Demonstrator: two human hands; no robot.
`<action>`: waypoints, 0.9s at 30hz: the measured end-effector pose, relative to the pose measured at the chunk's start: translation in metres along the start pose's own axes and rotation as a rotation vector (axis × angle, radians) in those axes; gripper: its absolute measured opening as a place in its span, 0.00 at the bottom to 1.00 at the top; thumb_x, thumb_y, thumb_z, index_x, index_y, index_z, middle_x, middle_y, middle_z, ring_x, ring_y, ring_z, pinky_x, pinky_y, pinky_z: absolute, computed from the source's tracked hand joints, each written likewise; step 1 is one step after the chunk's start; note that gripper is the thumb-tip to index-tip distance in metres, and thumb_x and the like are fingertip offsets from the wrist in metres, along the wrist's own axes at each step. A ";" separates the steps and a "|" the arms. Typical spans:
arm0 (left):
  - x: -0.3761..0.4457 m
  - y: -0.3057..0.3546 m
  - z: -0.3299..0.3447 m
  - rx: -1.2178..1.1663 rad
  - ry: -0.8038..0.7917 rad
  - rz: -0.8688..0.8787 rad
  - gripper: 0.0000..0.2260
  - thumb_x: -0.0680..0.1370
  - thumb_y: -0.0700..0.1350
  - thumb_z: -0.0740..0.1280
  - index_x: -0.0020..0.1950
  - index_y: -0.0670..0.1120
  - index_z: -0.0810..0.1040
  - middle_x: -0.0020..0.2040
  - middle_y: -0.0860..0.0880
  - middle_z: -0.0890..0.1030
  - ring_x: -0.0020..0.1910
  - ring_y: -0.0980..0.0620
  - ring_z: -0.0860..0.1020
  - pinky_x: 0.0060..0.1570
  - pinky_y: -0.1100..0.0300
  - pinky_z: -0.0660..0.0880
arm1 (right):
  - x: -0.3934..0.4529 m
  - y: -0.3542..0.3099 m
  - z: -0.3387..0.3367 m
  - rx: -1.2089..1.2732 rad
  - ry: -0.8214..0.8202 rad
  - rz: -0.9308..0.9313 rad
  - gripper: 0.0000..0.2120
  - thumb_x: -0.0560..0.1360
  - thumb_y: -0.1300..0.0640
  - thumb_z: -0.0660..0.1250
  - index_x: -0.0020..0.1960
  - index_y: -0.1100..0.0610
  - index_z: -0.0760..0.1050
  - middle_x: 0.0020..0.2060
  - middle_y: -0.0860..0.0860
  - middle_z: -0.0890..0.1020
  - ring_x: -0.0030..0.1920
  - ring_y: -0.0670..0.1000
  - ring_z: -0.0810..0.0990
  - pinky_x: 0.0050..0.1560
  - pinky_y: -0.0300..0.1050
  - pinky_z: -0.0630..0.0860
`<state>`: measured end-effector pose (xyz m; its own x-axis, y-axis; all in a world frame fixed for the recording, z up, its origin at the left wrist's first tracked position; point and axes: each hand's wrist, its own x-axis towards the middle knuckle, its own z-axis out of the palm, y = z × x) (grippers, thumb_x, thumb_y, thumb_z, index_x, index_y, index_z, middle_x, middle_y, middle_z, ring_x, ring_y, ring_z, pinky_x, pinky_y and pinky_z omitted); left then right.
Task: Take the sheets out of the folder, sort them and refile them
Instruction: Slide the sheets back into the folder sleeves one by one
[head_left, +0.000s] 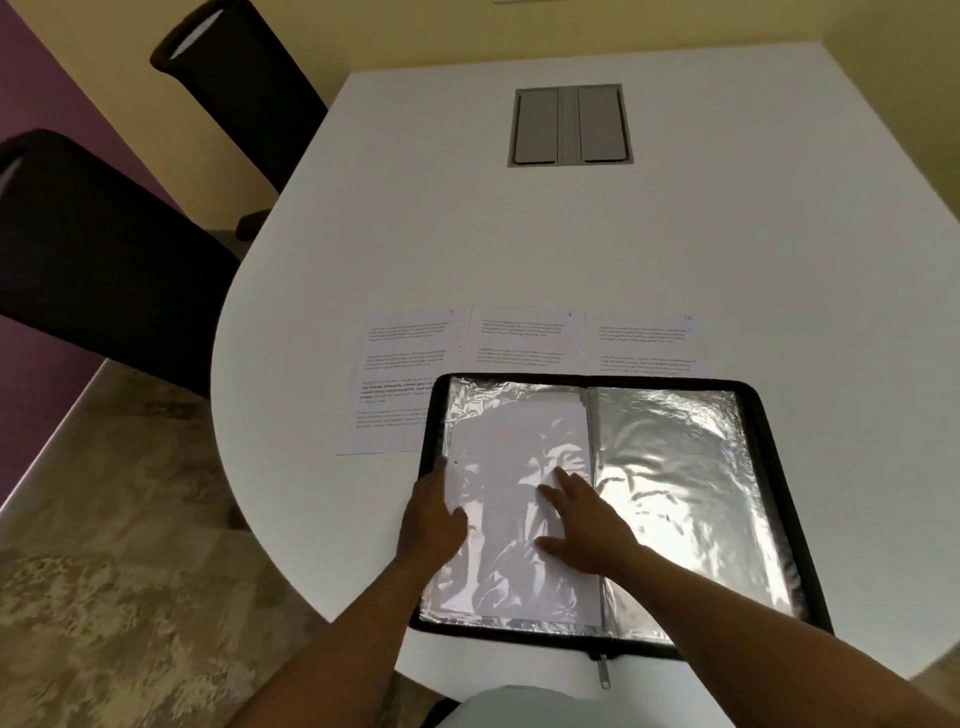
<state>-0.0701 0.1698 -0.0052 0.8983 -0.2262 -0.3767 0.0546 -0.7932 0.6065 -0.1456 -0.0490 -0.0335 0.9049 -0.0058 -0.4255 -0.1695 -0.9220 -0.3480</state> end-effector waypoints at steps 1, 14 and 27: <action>0.002 -0.002 0.003 0.060 -0.014 0.051 0.31 0.77 0.43 0.67 0.78 0.49 0.58 0.76 0.44 0.60 0.73 0.45 0.64 0.67 0.60 0.62 | 0.002 -0.002 0.003 -0.021 0.008 0.003 0.40 0.75 0.37 0.64 0.79 0.49 0.51 0.79 0.53 0.46 0.79 0.55 0.47 0.77 0.51 0.54; 0.033 -0.042 0.005 0.317 0.027 0.361 0.26 0.77 0.61 0.57 0.71 0.49 0.70 0.72 0.47 0.70 0.70 0.46 0.68 0.70 0.51 0.65 | 0.016 -0.033 0.029 -0.033 0.192 -0.005 0.36 0.76 0.32 0.48 0.79 0.50 0.55 0.79 0.50 0.48 0.79 0.53 0.48 0.75 0.46 0.40; 0.182 -0.043 -0.109 -0.113 0.393 -0.237 0.25 0.73 0.47 0.73 0.67 0.41 0.72 0.62 0.41 0.75 0.61 0.41 0.73 0.59 0.47 0.74 | 0.171 -0.085 -0.076 0.305 0.324 0.042 0.25 0.77 0.51 0.68 0.70 0.58 0.70 0.65 0.55 0.75 0.66 0.56 0.72 0.67 0.47 0.67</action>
<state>0.1385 0.2246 -0.0233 0.9510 0.2024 -0.2338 0.3060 -0.7255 0.6164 0.0527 -0.0015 -0.0134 0.9622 -0.2065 -0.1778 -0.2721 -0.7622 -0.5873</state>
